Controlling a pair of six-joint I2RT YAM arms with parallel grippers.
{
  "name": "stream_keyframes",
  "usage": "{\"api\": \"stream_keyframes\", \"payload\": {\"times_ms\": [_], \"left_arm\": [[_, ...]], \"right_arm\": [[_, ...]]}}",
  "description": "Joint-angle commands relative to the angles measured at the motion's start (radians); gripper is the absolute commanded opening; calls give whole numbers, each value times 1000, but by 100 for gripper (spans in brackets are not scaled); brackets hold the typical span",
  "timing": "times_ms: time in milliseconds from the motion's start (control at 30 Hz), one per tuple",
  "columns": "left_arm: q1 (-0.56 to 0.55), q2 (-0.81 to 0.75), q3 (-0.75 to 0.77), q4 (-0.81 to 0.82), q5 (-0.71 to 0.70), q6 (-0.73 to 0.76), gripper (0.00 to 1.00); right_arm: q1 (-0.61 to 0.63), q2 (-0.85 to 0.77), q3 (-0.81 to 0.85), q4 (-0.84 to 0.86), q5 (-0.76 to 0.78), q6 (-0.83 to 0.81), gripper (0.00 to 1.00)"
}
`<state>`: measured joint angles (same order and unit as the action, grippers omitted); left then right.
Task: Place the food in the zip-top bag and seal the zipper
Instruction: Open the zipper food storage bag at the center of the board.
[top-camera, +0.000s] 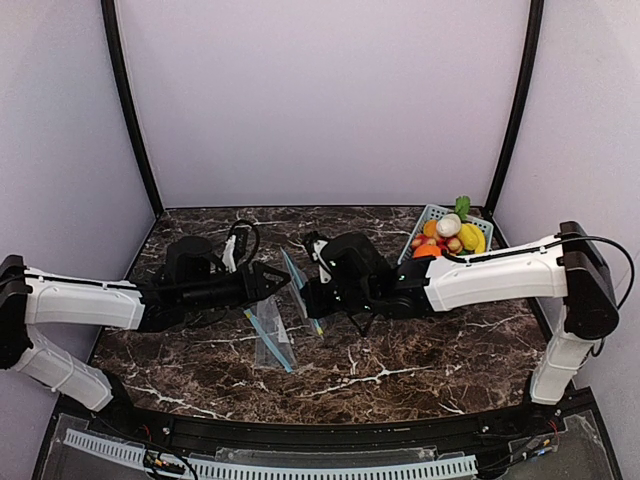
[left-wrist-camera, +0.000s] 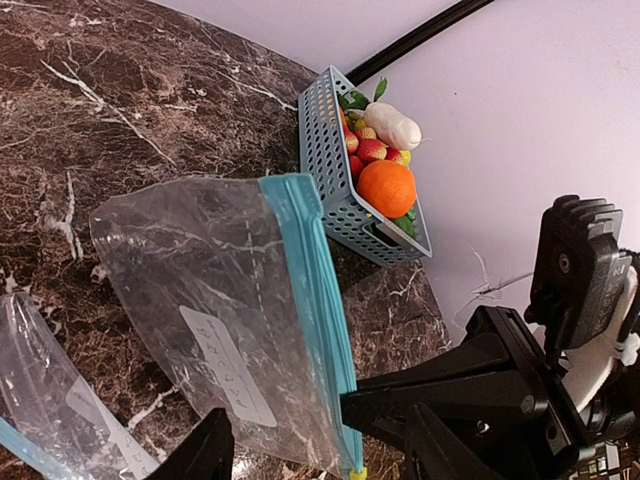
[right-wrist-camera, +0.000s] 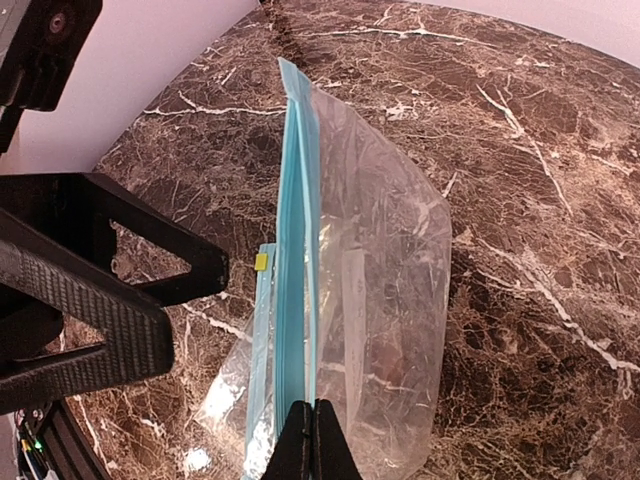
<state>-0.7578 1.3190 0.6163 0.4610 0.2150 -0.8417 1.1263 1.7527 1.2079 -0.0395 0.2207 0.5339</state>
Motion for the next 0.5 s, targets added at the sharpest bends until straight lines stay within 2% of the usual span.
{"api": "stream_keyframes", "payload": {"times_ms": [0, 167, 467], "left_arm": [[-7, 28, 3, 37, 21, -6, 58], [-7, 63, 9, 57, 29, -14, 59], [-7, 102, 28, 50, 30, -7, 48]], "right_arm": [[13, 24, 35, 33, -15, 3, 0], [18, 36, 46, 32, -17, 0, 0], [25, 51, 66, 4, 8, 7, 0]]}}
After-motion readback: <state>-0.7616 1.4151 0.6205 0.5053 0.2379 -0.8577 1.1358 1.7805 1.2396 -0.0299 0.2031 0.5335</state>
